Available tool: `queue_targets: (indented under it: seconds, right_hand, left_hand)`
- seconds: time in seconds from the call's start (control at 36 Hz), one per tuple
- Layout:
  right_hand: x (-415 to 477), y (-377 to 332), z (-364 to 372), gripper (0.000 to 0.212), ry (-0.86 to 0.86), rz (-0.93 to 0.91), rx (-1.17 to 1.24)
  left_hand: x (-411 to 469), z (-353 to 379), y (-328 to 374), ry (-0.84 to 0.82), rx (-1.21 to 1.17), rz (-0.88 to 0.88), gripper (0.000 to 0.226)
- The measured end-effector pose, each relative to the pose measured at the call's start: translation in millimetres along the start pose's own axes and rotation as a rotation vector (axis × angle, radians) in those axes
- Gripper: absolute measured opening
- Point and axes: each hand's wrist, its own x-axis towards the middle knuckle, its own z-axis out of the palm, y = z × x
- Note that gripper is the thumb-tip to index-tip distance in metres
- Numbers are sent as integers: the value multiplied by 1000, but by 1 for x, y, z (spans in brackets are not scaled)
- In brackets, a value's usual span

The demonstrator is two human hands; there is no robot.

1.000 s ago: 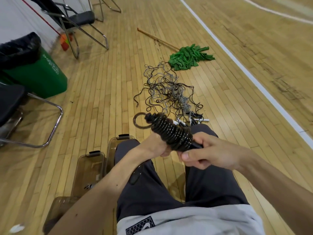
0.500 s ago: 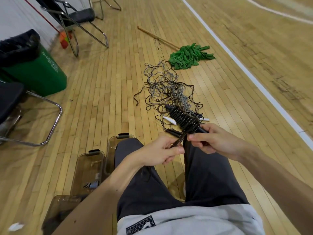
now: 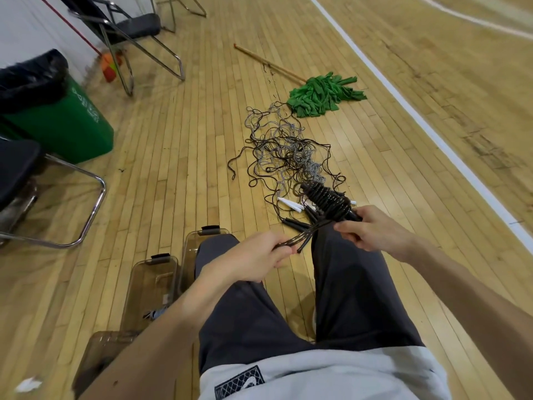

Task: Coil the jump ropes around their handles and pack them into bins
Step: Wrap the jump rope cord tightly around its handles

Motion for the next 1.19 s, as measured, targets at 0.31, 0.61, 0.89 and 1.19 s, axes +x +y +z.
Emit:
queue_targets:
  seconds: [0.31,0.61,0.89,1.19]
  right_hand:
    - [6,5,19,17,-10,73,-355]
    - [-10,-22,34,8,-393,318,-453]
    - [-30,-36,28,51,-708,206,-416]
    - [-48,-38,28,32,-916,94,-190]
  left_hand:
    - [-10,-19,29,209,752,131,30]
    - [-2,-41,60,118,1067,340,22]
    - [11,-66,63,-115,582,280,17]
    - [7,-63,43,-275,-114,256,10]
